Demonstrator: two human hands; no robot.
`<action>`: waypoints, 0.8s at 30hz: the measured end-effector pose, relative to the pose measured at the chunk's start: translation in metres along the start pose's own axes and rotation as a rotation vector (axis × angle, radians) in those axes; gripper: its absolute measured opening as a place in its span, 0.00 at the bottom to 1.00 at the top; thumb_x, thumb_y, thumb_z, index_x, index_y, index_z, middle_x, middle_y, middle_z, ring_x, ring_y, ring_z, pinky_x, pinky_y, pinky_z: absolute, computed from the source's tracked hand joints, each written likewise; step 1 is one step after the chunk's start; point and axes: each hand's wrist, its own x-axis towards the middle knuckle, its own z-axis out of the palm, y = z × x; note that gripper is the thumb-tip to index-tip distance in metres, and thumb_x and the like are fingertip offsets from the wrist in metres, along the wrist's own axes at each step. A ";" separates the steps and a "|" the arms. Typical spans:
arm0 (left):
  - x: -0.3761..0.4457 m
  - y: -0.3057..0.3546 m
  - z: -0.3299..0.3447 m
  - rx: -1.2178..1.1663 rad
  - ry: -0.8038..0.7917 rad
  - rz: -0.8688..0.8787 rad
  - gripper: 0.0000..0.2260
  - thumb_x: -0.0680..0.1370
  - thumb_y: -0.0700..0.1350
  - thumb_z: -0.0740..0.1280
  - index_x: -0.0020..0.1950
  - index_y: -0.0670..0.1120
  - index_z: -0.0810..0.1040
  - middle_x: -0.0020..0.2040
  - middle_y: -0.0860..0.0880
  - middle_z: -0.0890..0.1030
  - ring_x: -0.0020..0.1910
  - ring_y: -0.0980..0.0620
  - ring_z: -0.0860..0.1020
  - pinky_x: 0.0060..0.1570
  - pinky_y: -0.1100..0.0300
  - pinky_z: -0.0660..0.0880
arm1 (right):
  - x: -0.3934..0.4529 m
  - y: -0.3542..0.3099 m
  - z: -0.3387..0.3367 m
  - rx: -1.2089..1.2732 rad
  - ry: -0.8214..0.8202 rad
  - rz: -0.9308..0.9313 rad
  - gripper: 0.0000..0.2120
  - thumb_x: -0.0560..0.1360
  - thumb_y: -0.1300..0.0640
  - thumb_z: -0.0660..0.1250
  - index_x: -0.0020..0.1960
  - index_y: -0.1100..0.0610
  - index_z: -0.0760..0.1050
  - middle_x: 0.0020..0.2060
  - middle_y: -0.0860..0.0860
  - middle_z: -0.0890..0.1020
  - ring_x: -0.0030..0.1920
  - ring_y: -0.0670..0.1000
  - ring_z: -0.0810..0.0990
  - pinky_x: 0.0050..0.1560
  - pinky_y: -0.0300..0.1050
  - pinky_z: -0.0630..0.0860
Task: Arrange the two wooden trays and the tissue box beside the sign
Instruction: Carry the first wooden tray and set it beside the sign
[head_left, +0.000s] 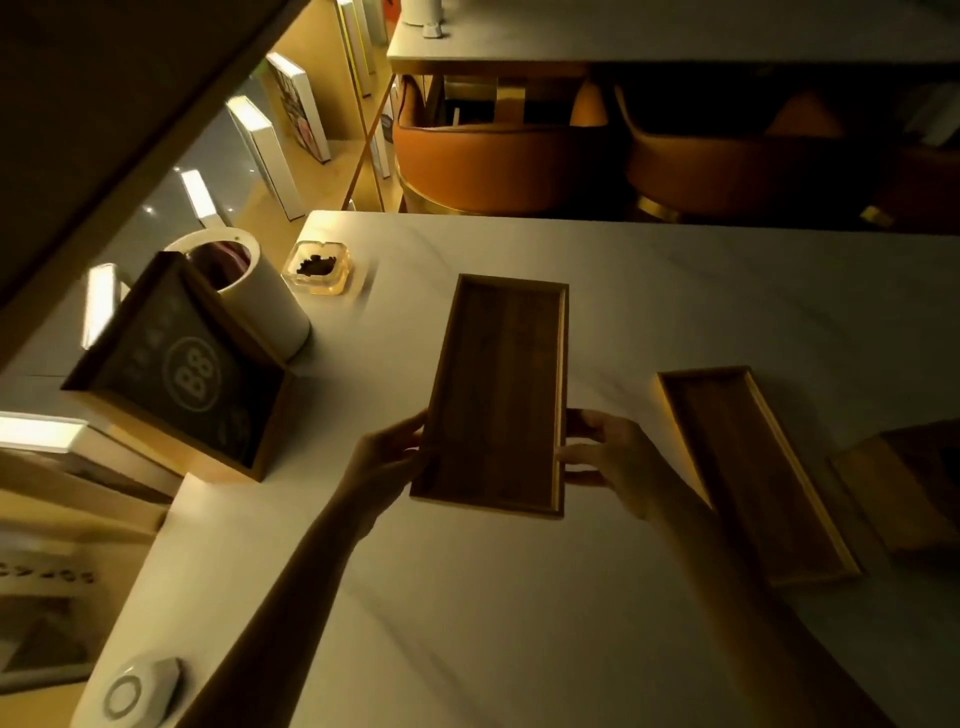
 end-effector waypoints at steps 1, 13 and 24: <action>0.000 -0.003 -0.007 0.012 0.017 -0.010 0.21 0.74 0.35 0.63 0.67 0.43 0.67 0.50 0.48 0.81 0.45 0.57 0.83 0.47 0.61 0.81 | 0.002 -0.001 0.007 -0.012 -0.006 -0.007 0.17 0.72 0.67 0.66 0.60 0.58 0.72 0.51 0.53 0.80 0.49 0.52 0.81 0.38 0.41 0.80; -0.014 -0.029 -0.089 0.143 0.180 -0.064 0.18 0.77 0.36 0.60 0.67 0.44 0.67 0.43 0.54 0.79 0.39 0.58 0.81 0.35 0.70 0.79 | 0.039 0.002 0.115 -0.159 -0.066 0.038 0.18 0.73 0.65 0.66 0.62 0.60 0.70 0.55 0.54 0.77 0.49 0.53 0.78 0.36 0.37 0.79; 0.019 -0.053 -0.106 0.299 0.416 -0.171 0.16 0.77 0.36 0.59 0.65 0.41 0.69 0.55 0.39 0.78 0.51 0.41 0.78 0.49 0.53 0.76 | 0.089 0.000 0.157 -0.201 -0.111 0.115 0.24 0.72 0.67 0.66 0.66 0.63 0.65 0.57 0.60 0.78 0.53 0.58 0.80 0.52 0.53 0.80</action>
